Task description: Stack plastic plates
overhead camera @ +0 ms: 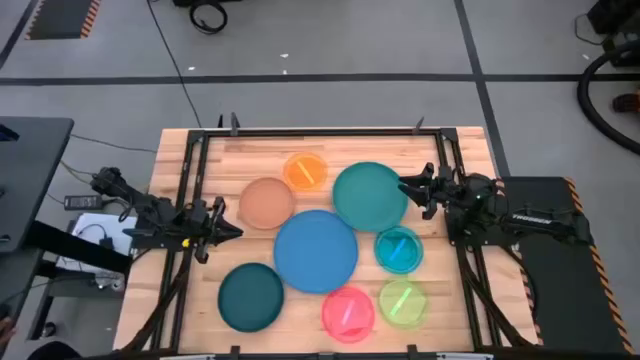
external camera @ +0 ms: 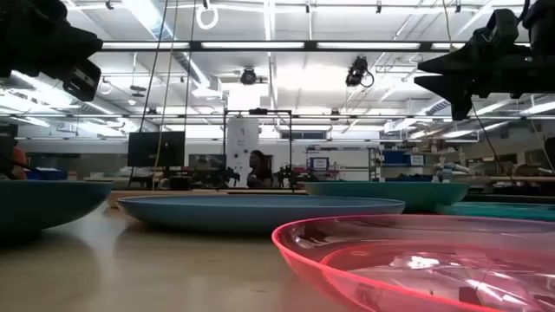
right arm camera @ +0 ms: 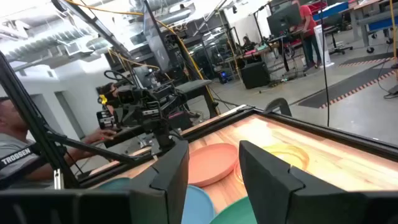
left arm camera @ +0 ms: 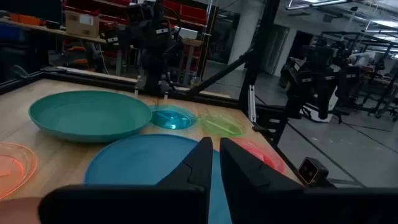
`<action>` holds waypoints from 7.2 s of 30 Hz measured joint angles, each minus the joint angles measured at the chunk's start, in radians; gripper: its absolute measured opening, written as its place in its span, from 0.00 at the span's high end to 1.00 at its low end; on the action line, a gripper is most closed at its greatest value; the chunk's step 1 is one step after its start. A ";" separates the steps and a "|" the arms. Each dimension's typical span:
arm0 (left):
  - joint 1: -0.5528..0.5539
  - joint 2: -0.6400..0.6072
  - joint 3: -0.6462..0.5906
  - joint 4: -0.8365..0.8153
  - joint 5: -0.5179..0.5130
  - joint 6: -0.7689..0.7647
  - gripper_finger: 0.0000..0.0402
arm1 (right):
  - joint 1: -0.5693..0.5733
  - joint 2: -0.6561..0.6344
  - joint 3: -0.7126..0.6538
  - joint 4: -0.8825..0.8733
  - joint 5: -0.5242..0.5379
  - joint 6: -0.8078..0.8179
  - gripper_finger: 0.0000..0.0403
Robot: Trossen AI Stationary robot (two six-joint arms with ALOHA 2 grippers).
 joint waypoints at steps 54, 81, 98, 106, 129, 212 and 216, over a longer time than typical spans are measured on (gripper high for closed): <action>0.000 0.000 0.000 0.000 0.000 0.000 0.90 | 0.000 0.000 0.000 0.000 0.000 0.000 0.62; 0.000 0.000 0.000 0.000 0.000 0.000 0.90 | 0.000 0.000 0.000 0.000 0.000 0.000 0.62; 0.018 0.000 0.000 0.214 -0.015 -0.057 0.90 | 0.000 0.000 0.000 0.000 0.000 0.000 0.62; 0.028 0.000 0.000 0.283 -0.019 0.002 0.90 | 0.000 0.000 0.000 0.000 0.000 0.000 0.62; 0.028 0.000 0.000 0.282 -0.020 -0.100 0.90 | 0.000 0.000 0.000 0.000 0.000 -0.025 0.62; 0.111 0.716 0.408 0.061 -0.352 -0.133 0.64 | 0.501 1.538 1.089 -0.996 0.366 -0.225 0.62; 0.111 0.711 0.408 0.043 -0.352 -0.133 0.64 | 0.503 1.598 1.110 -1.043 0.370 -0.196 0.62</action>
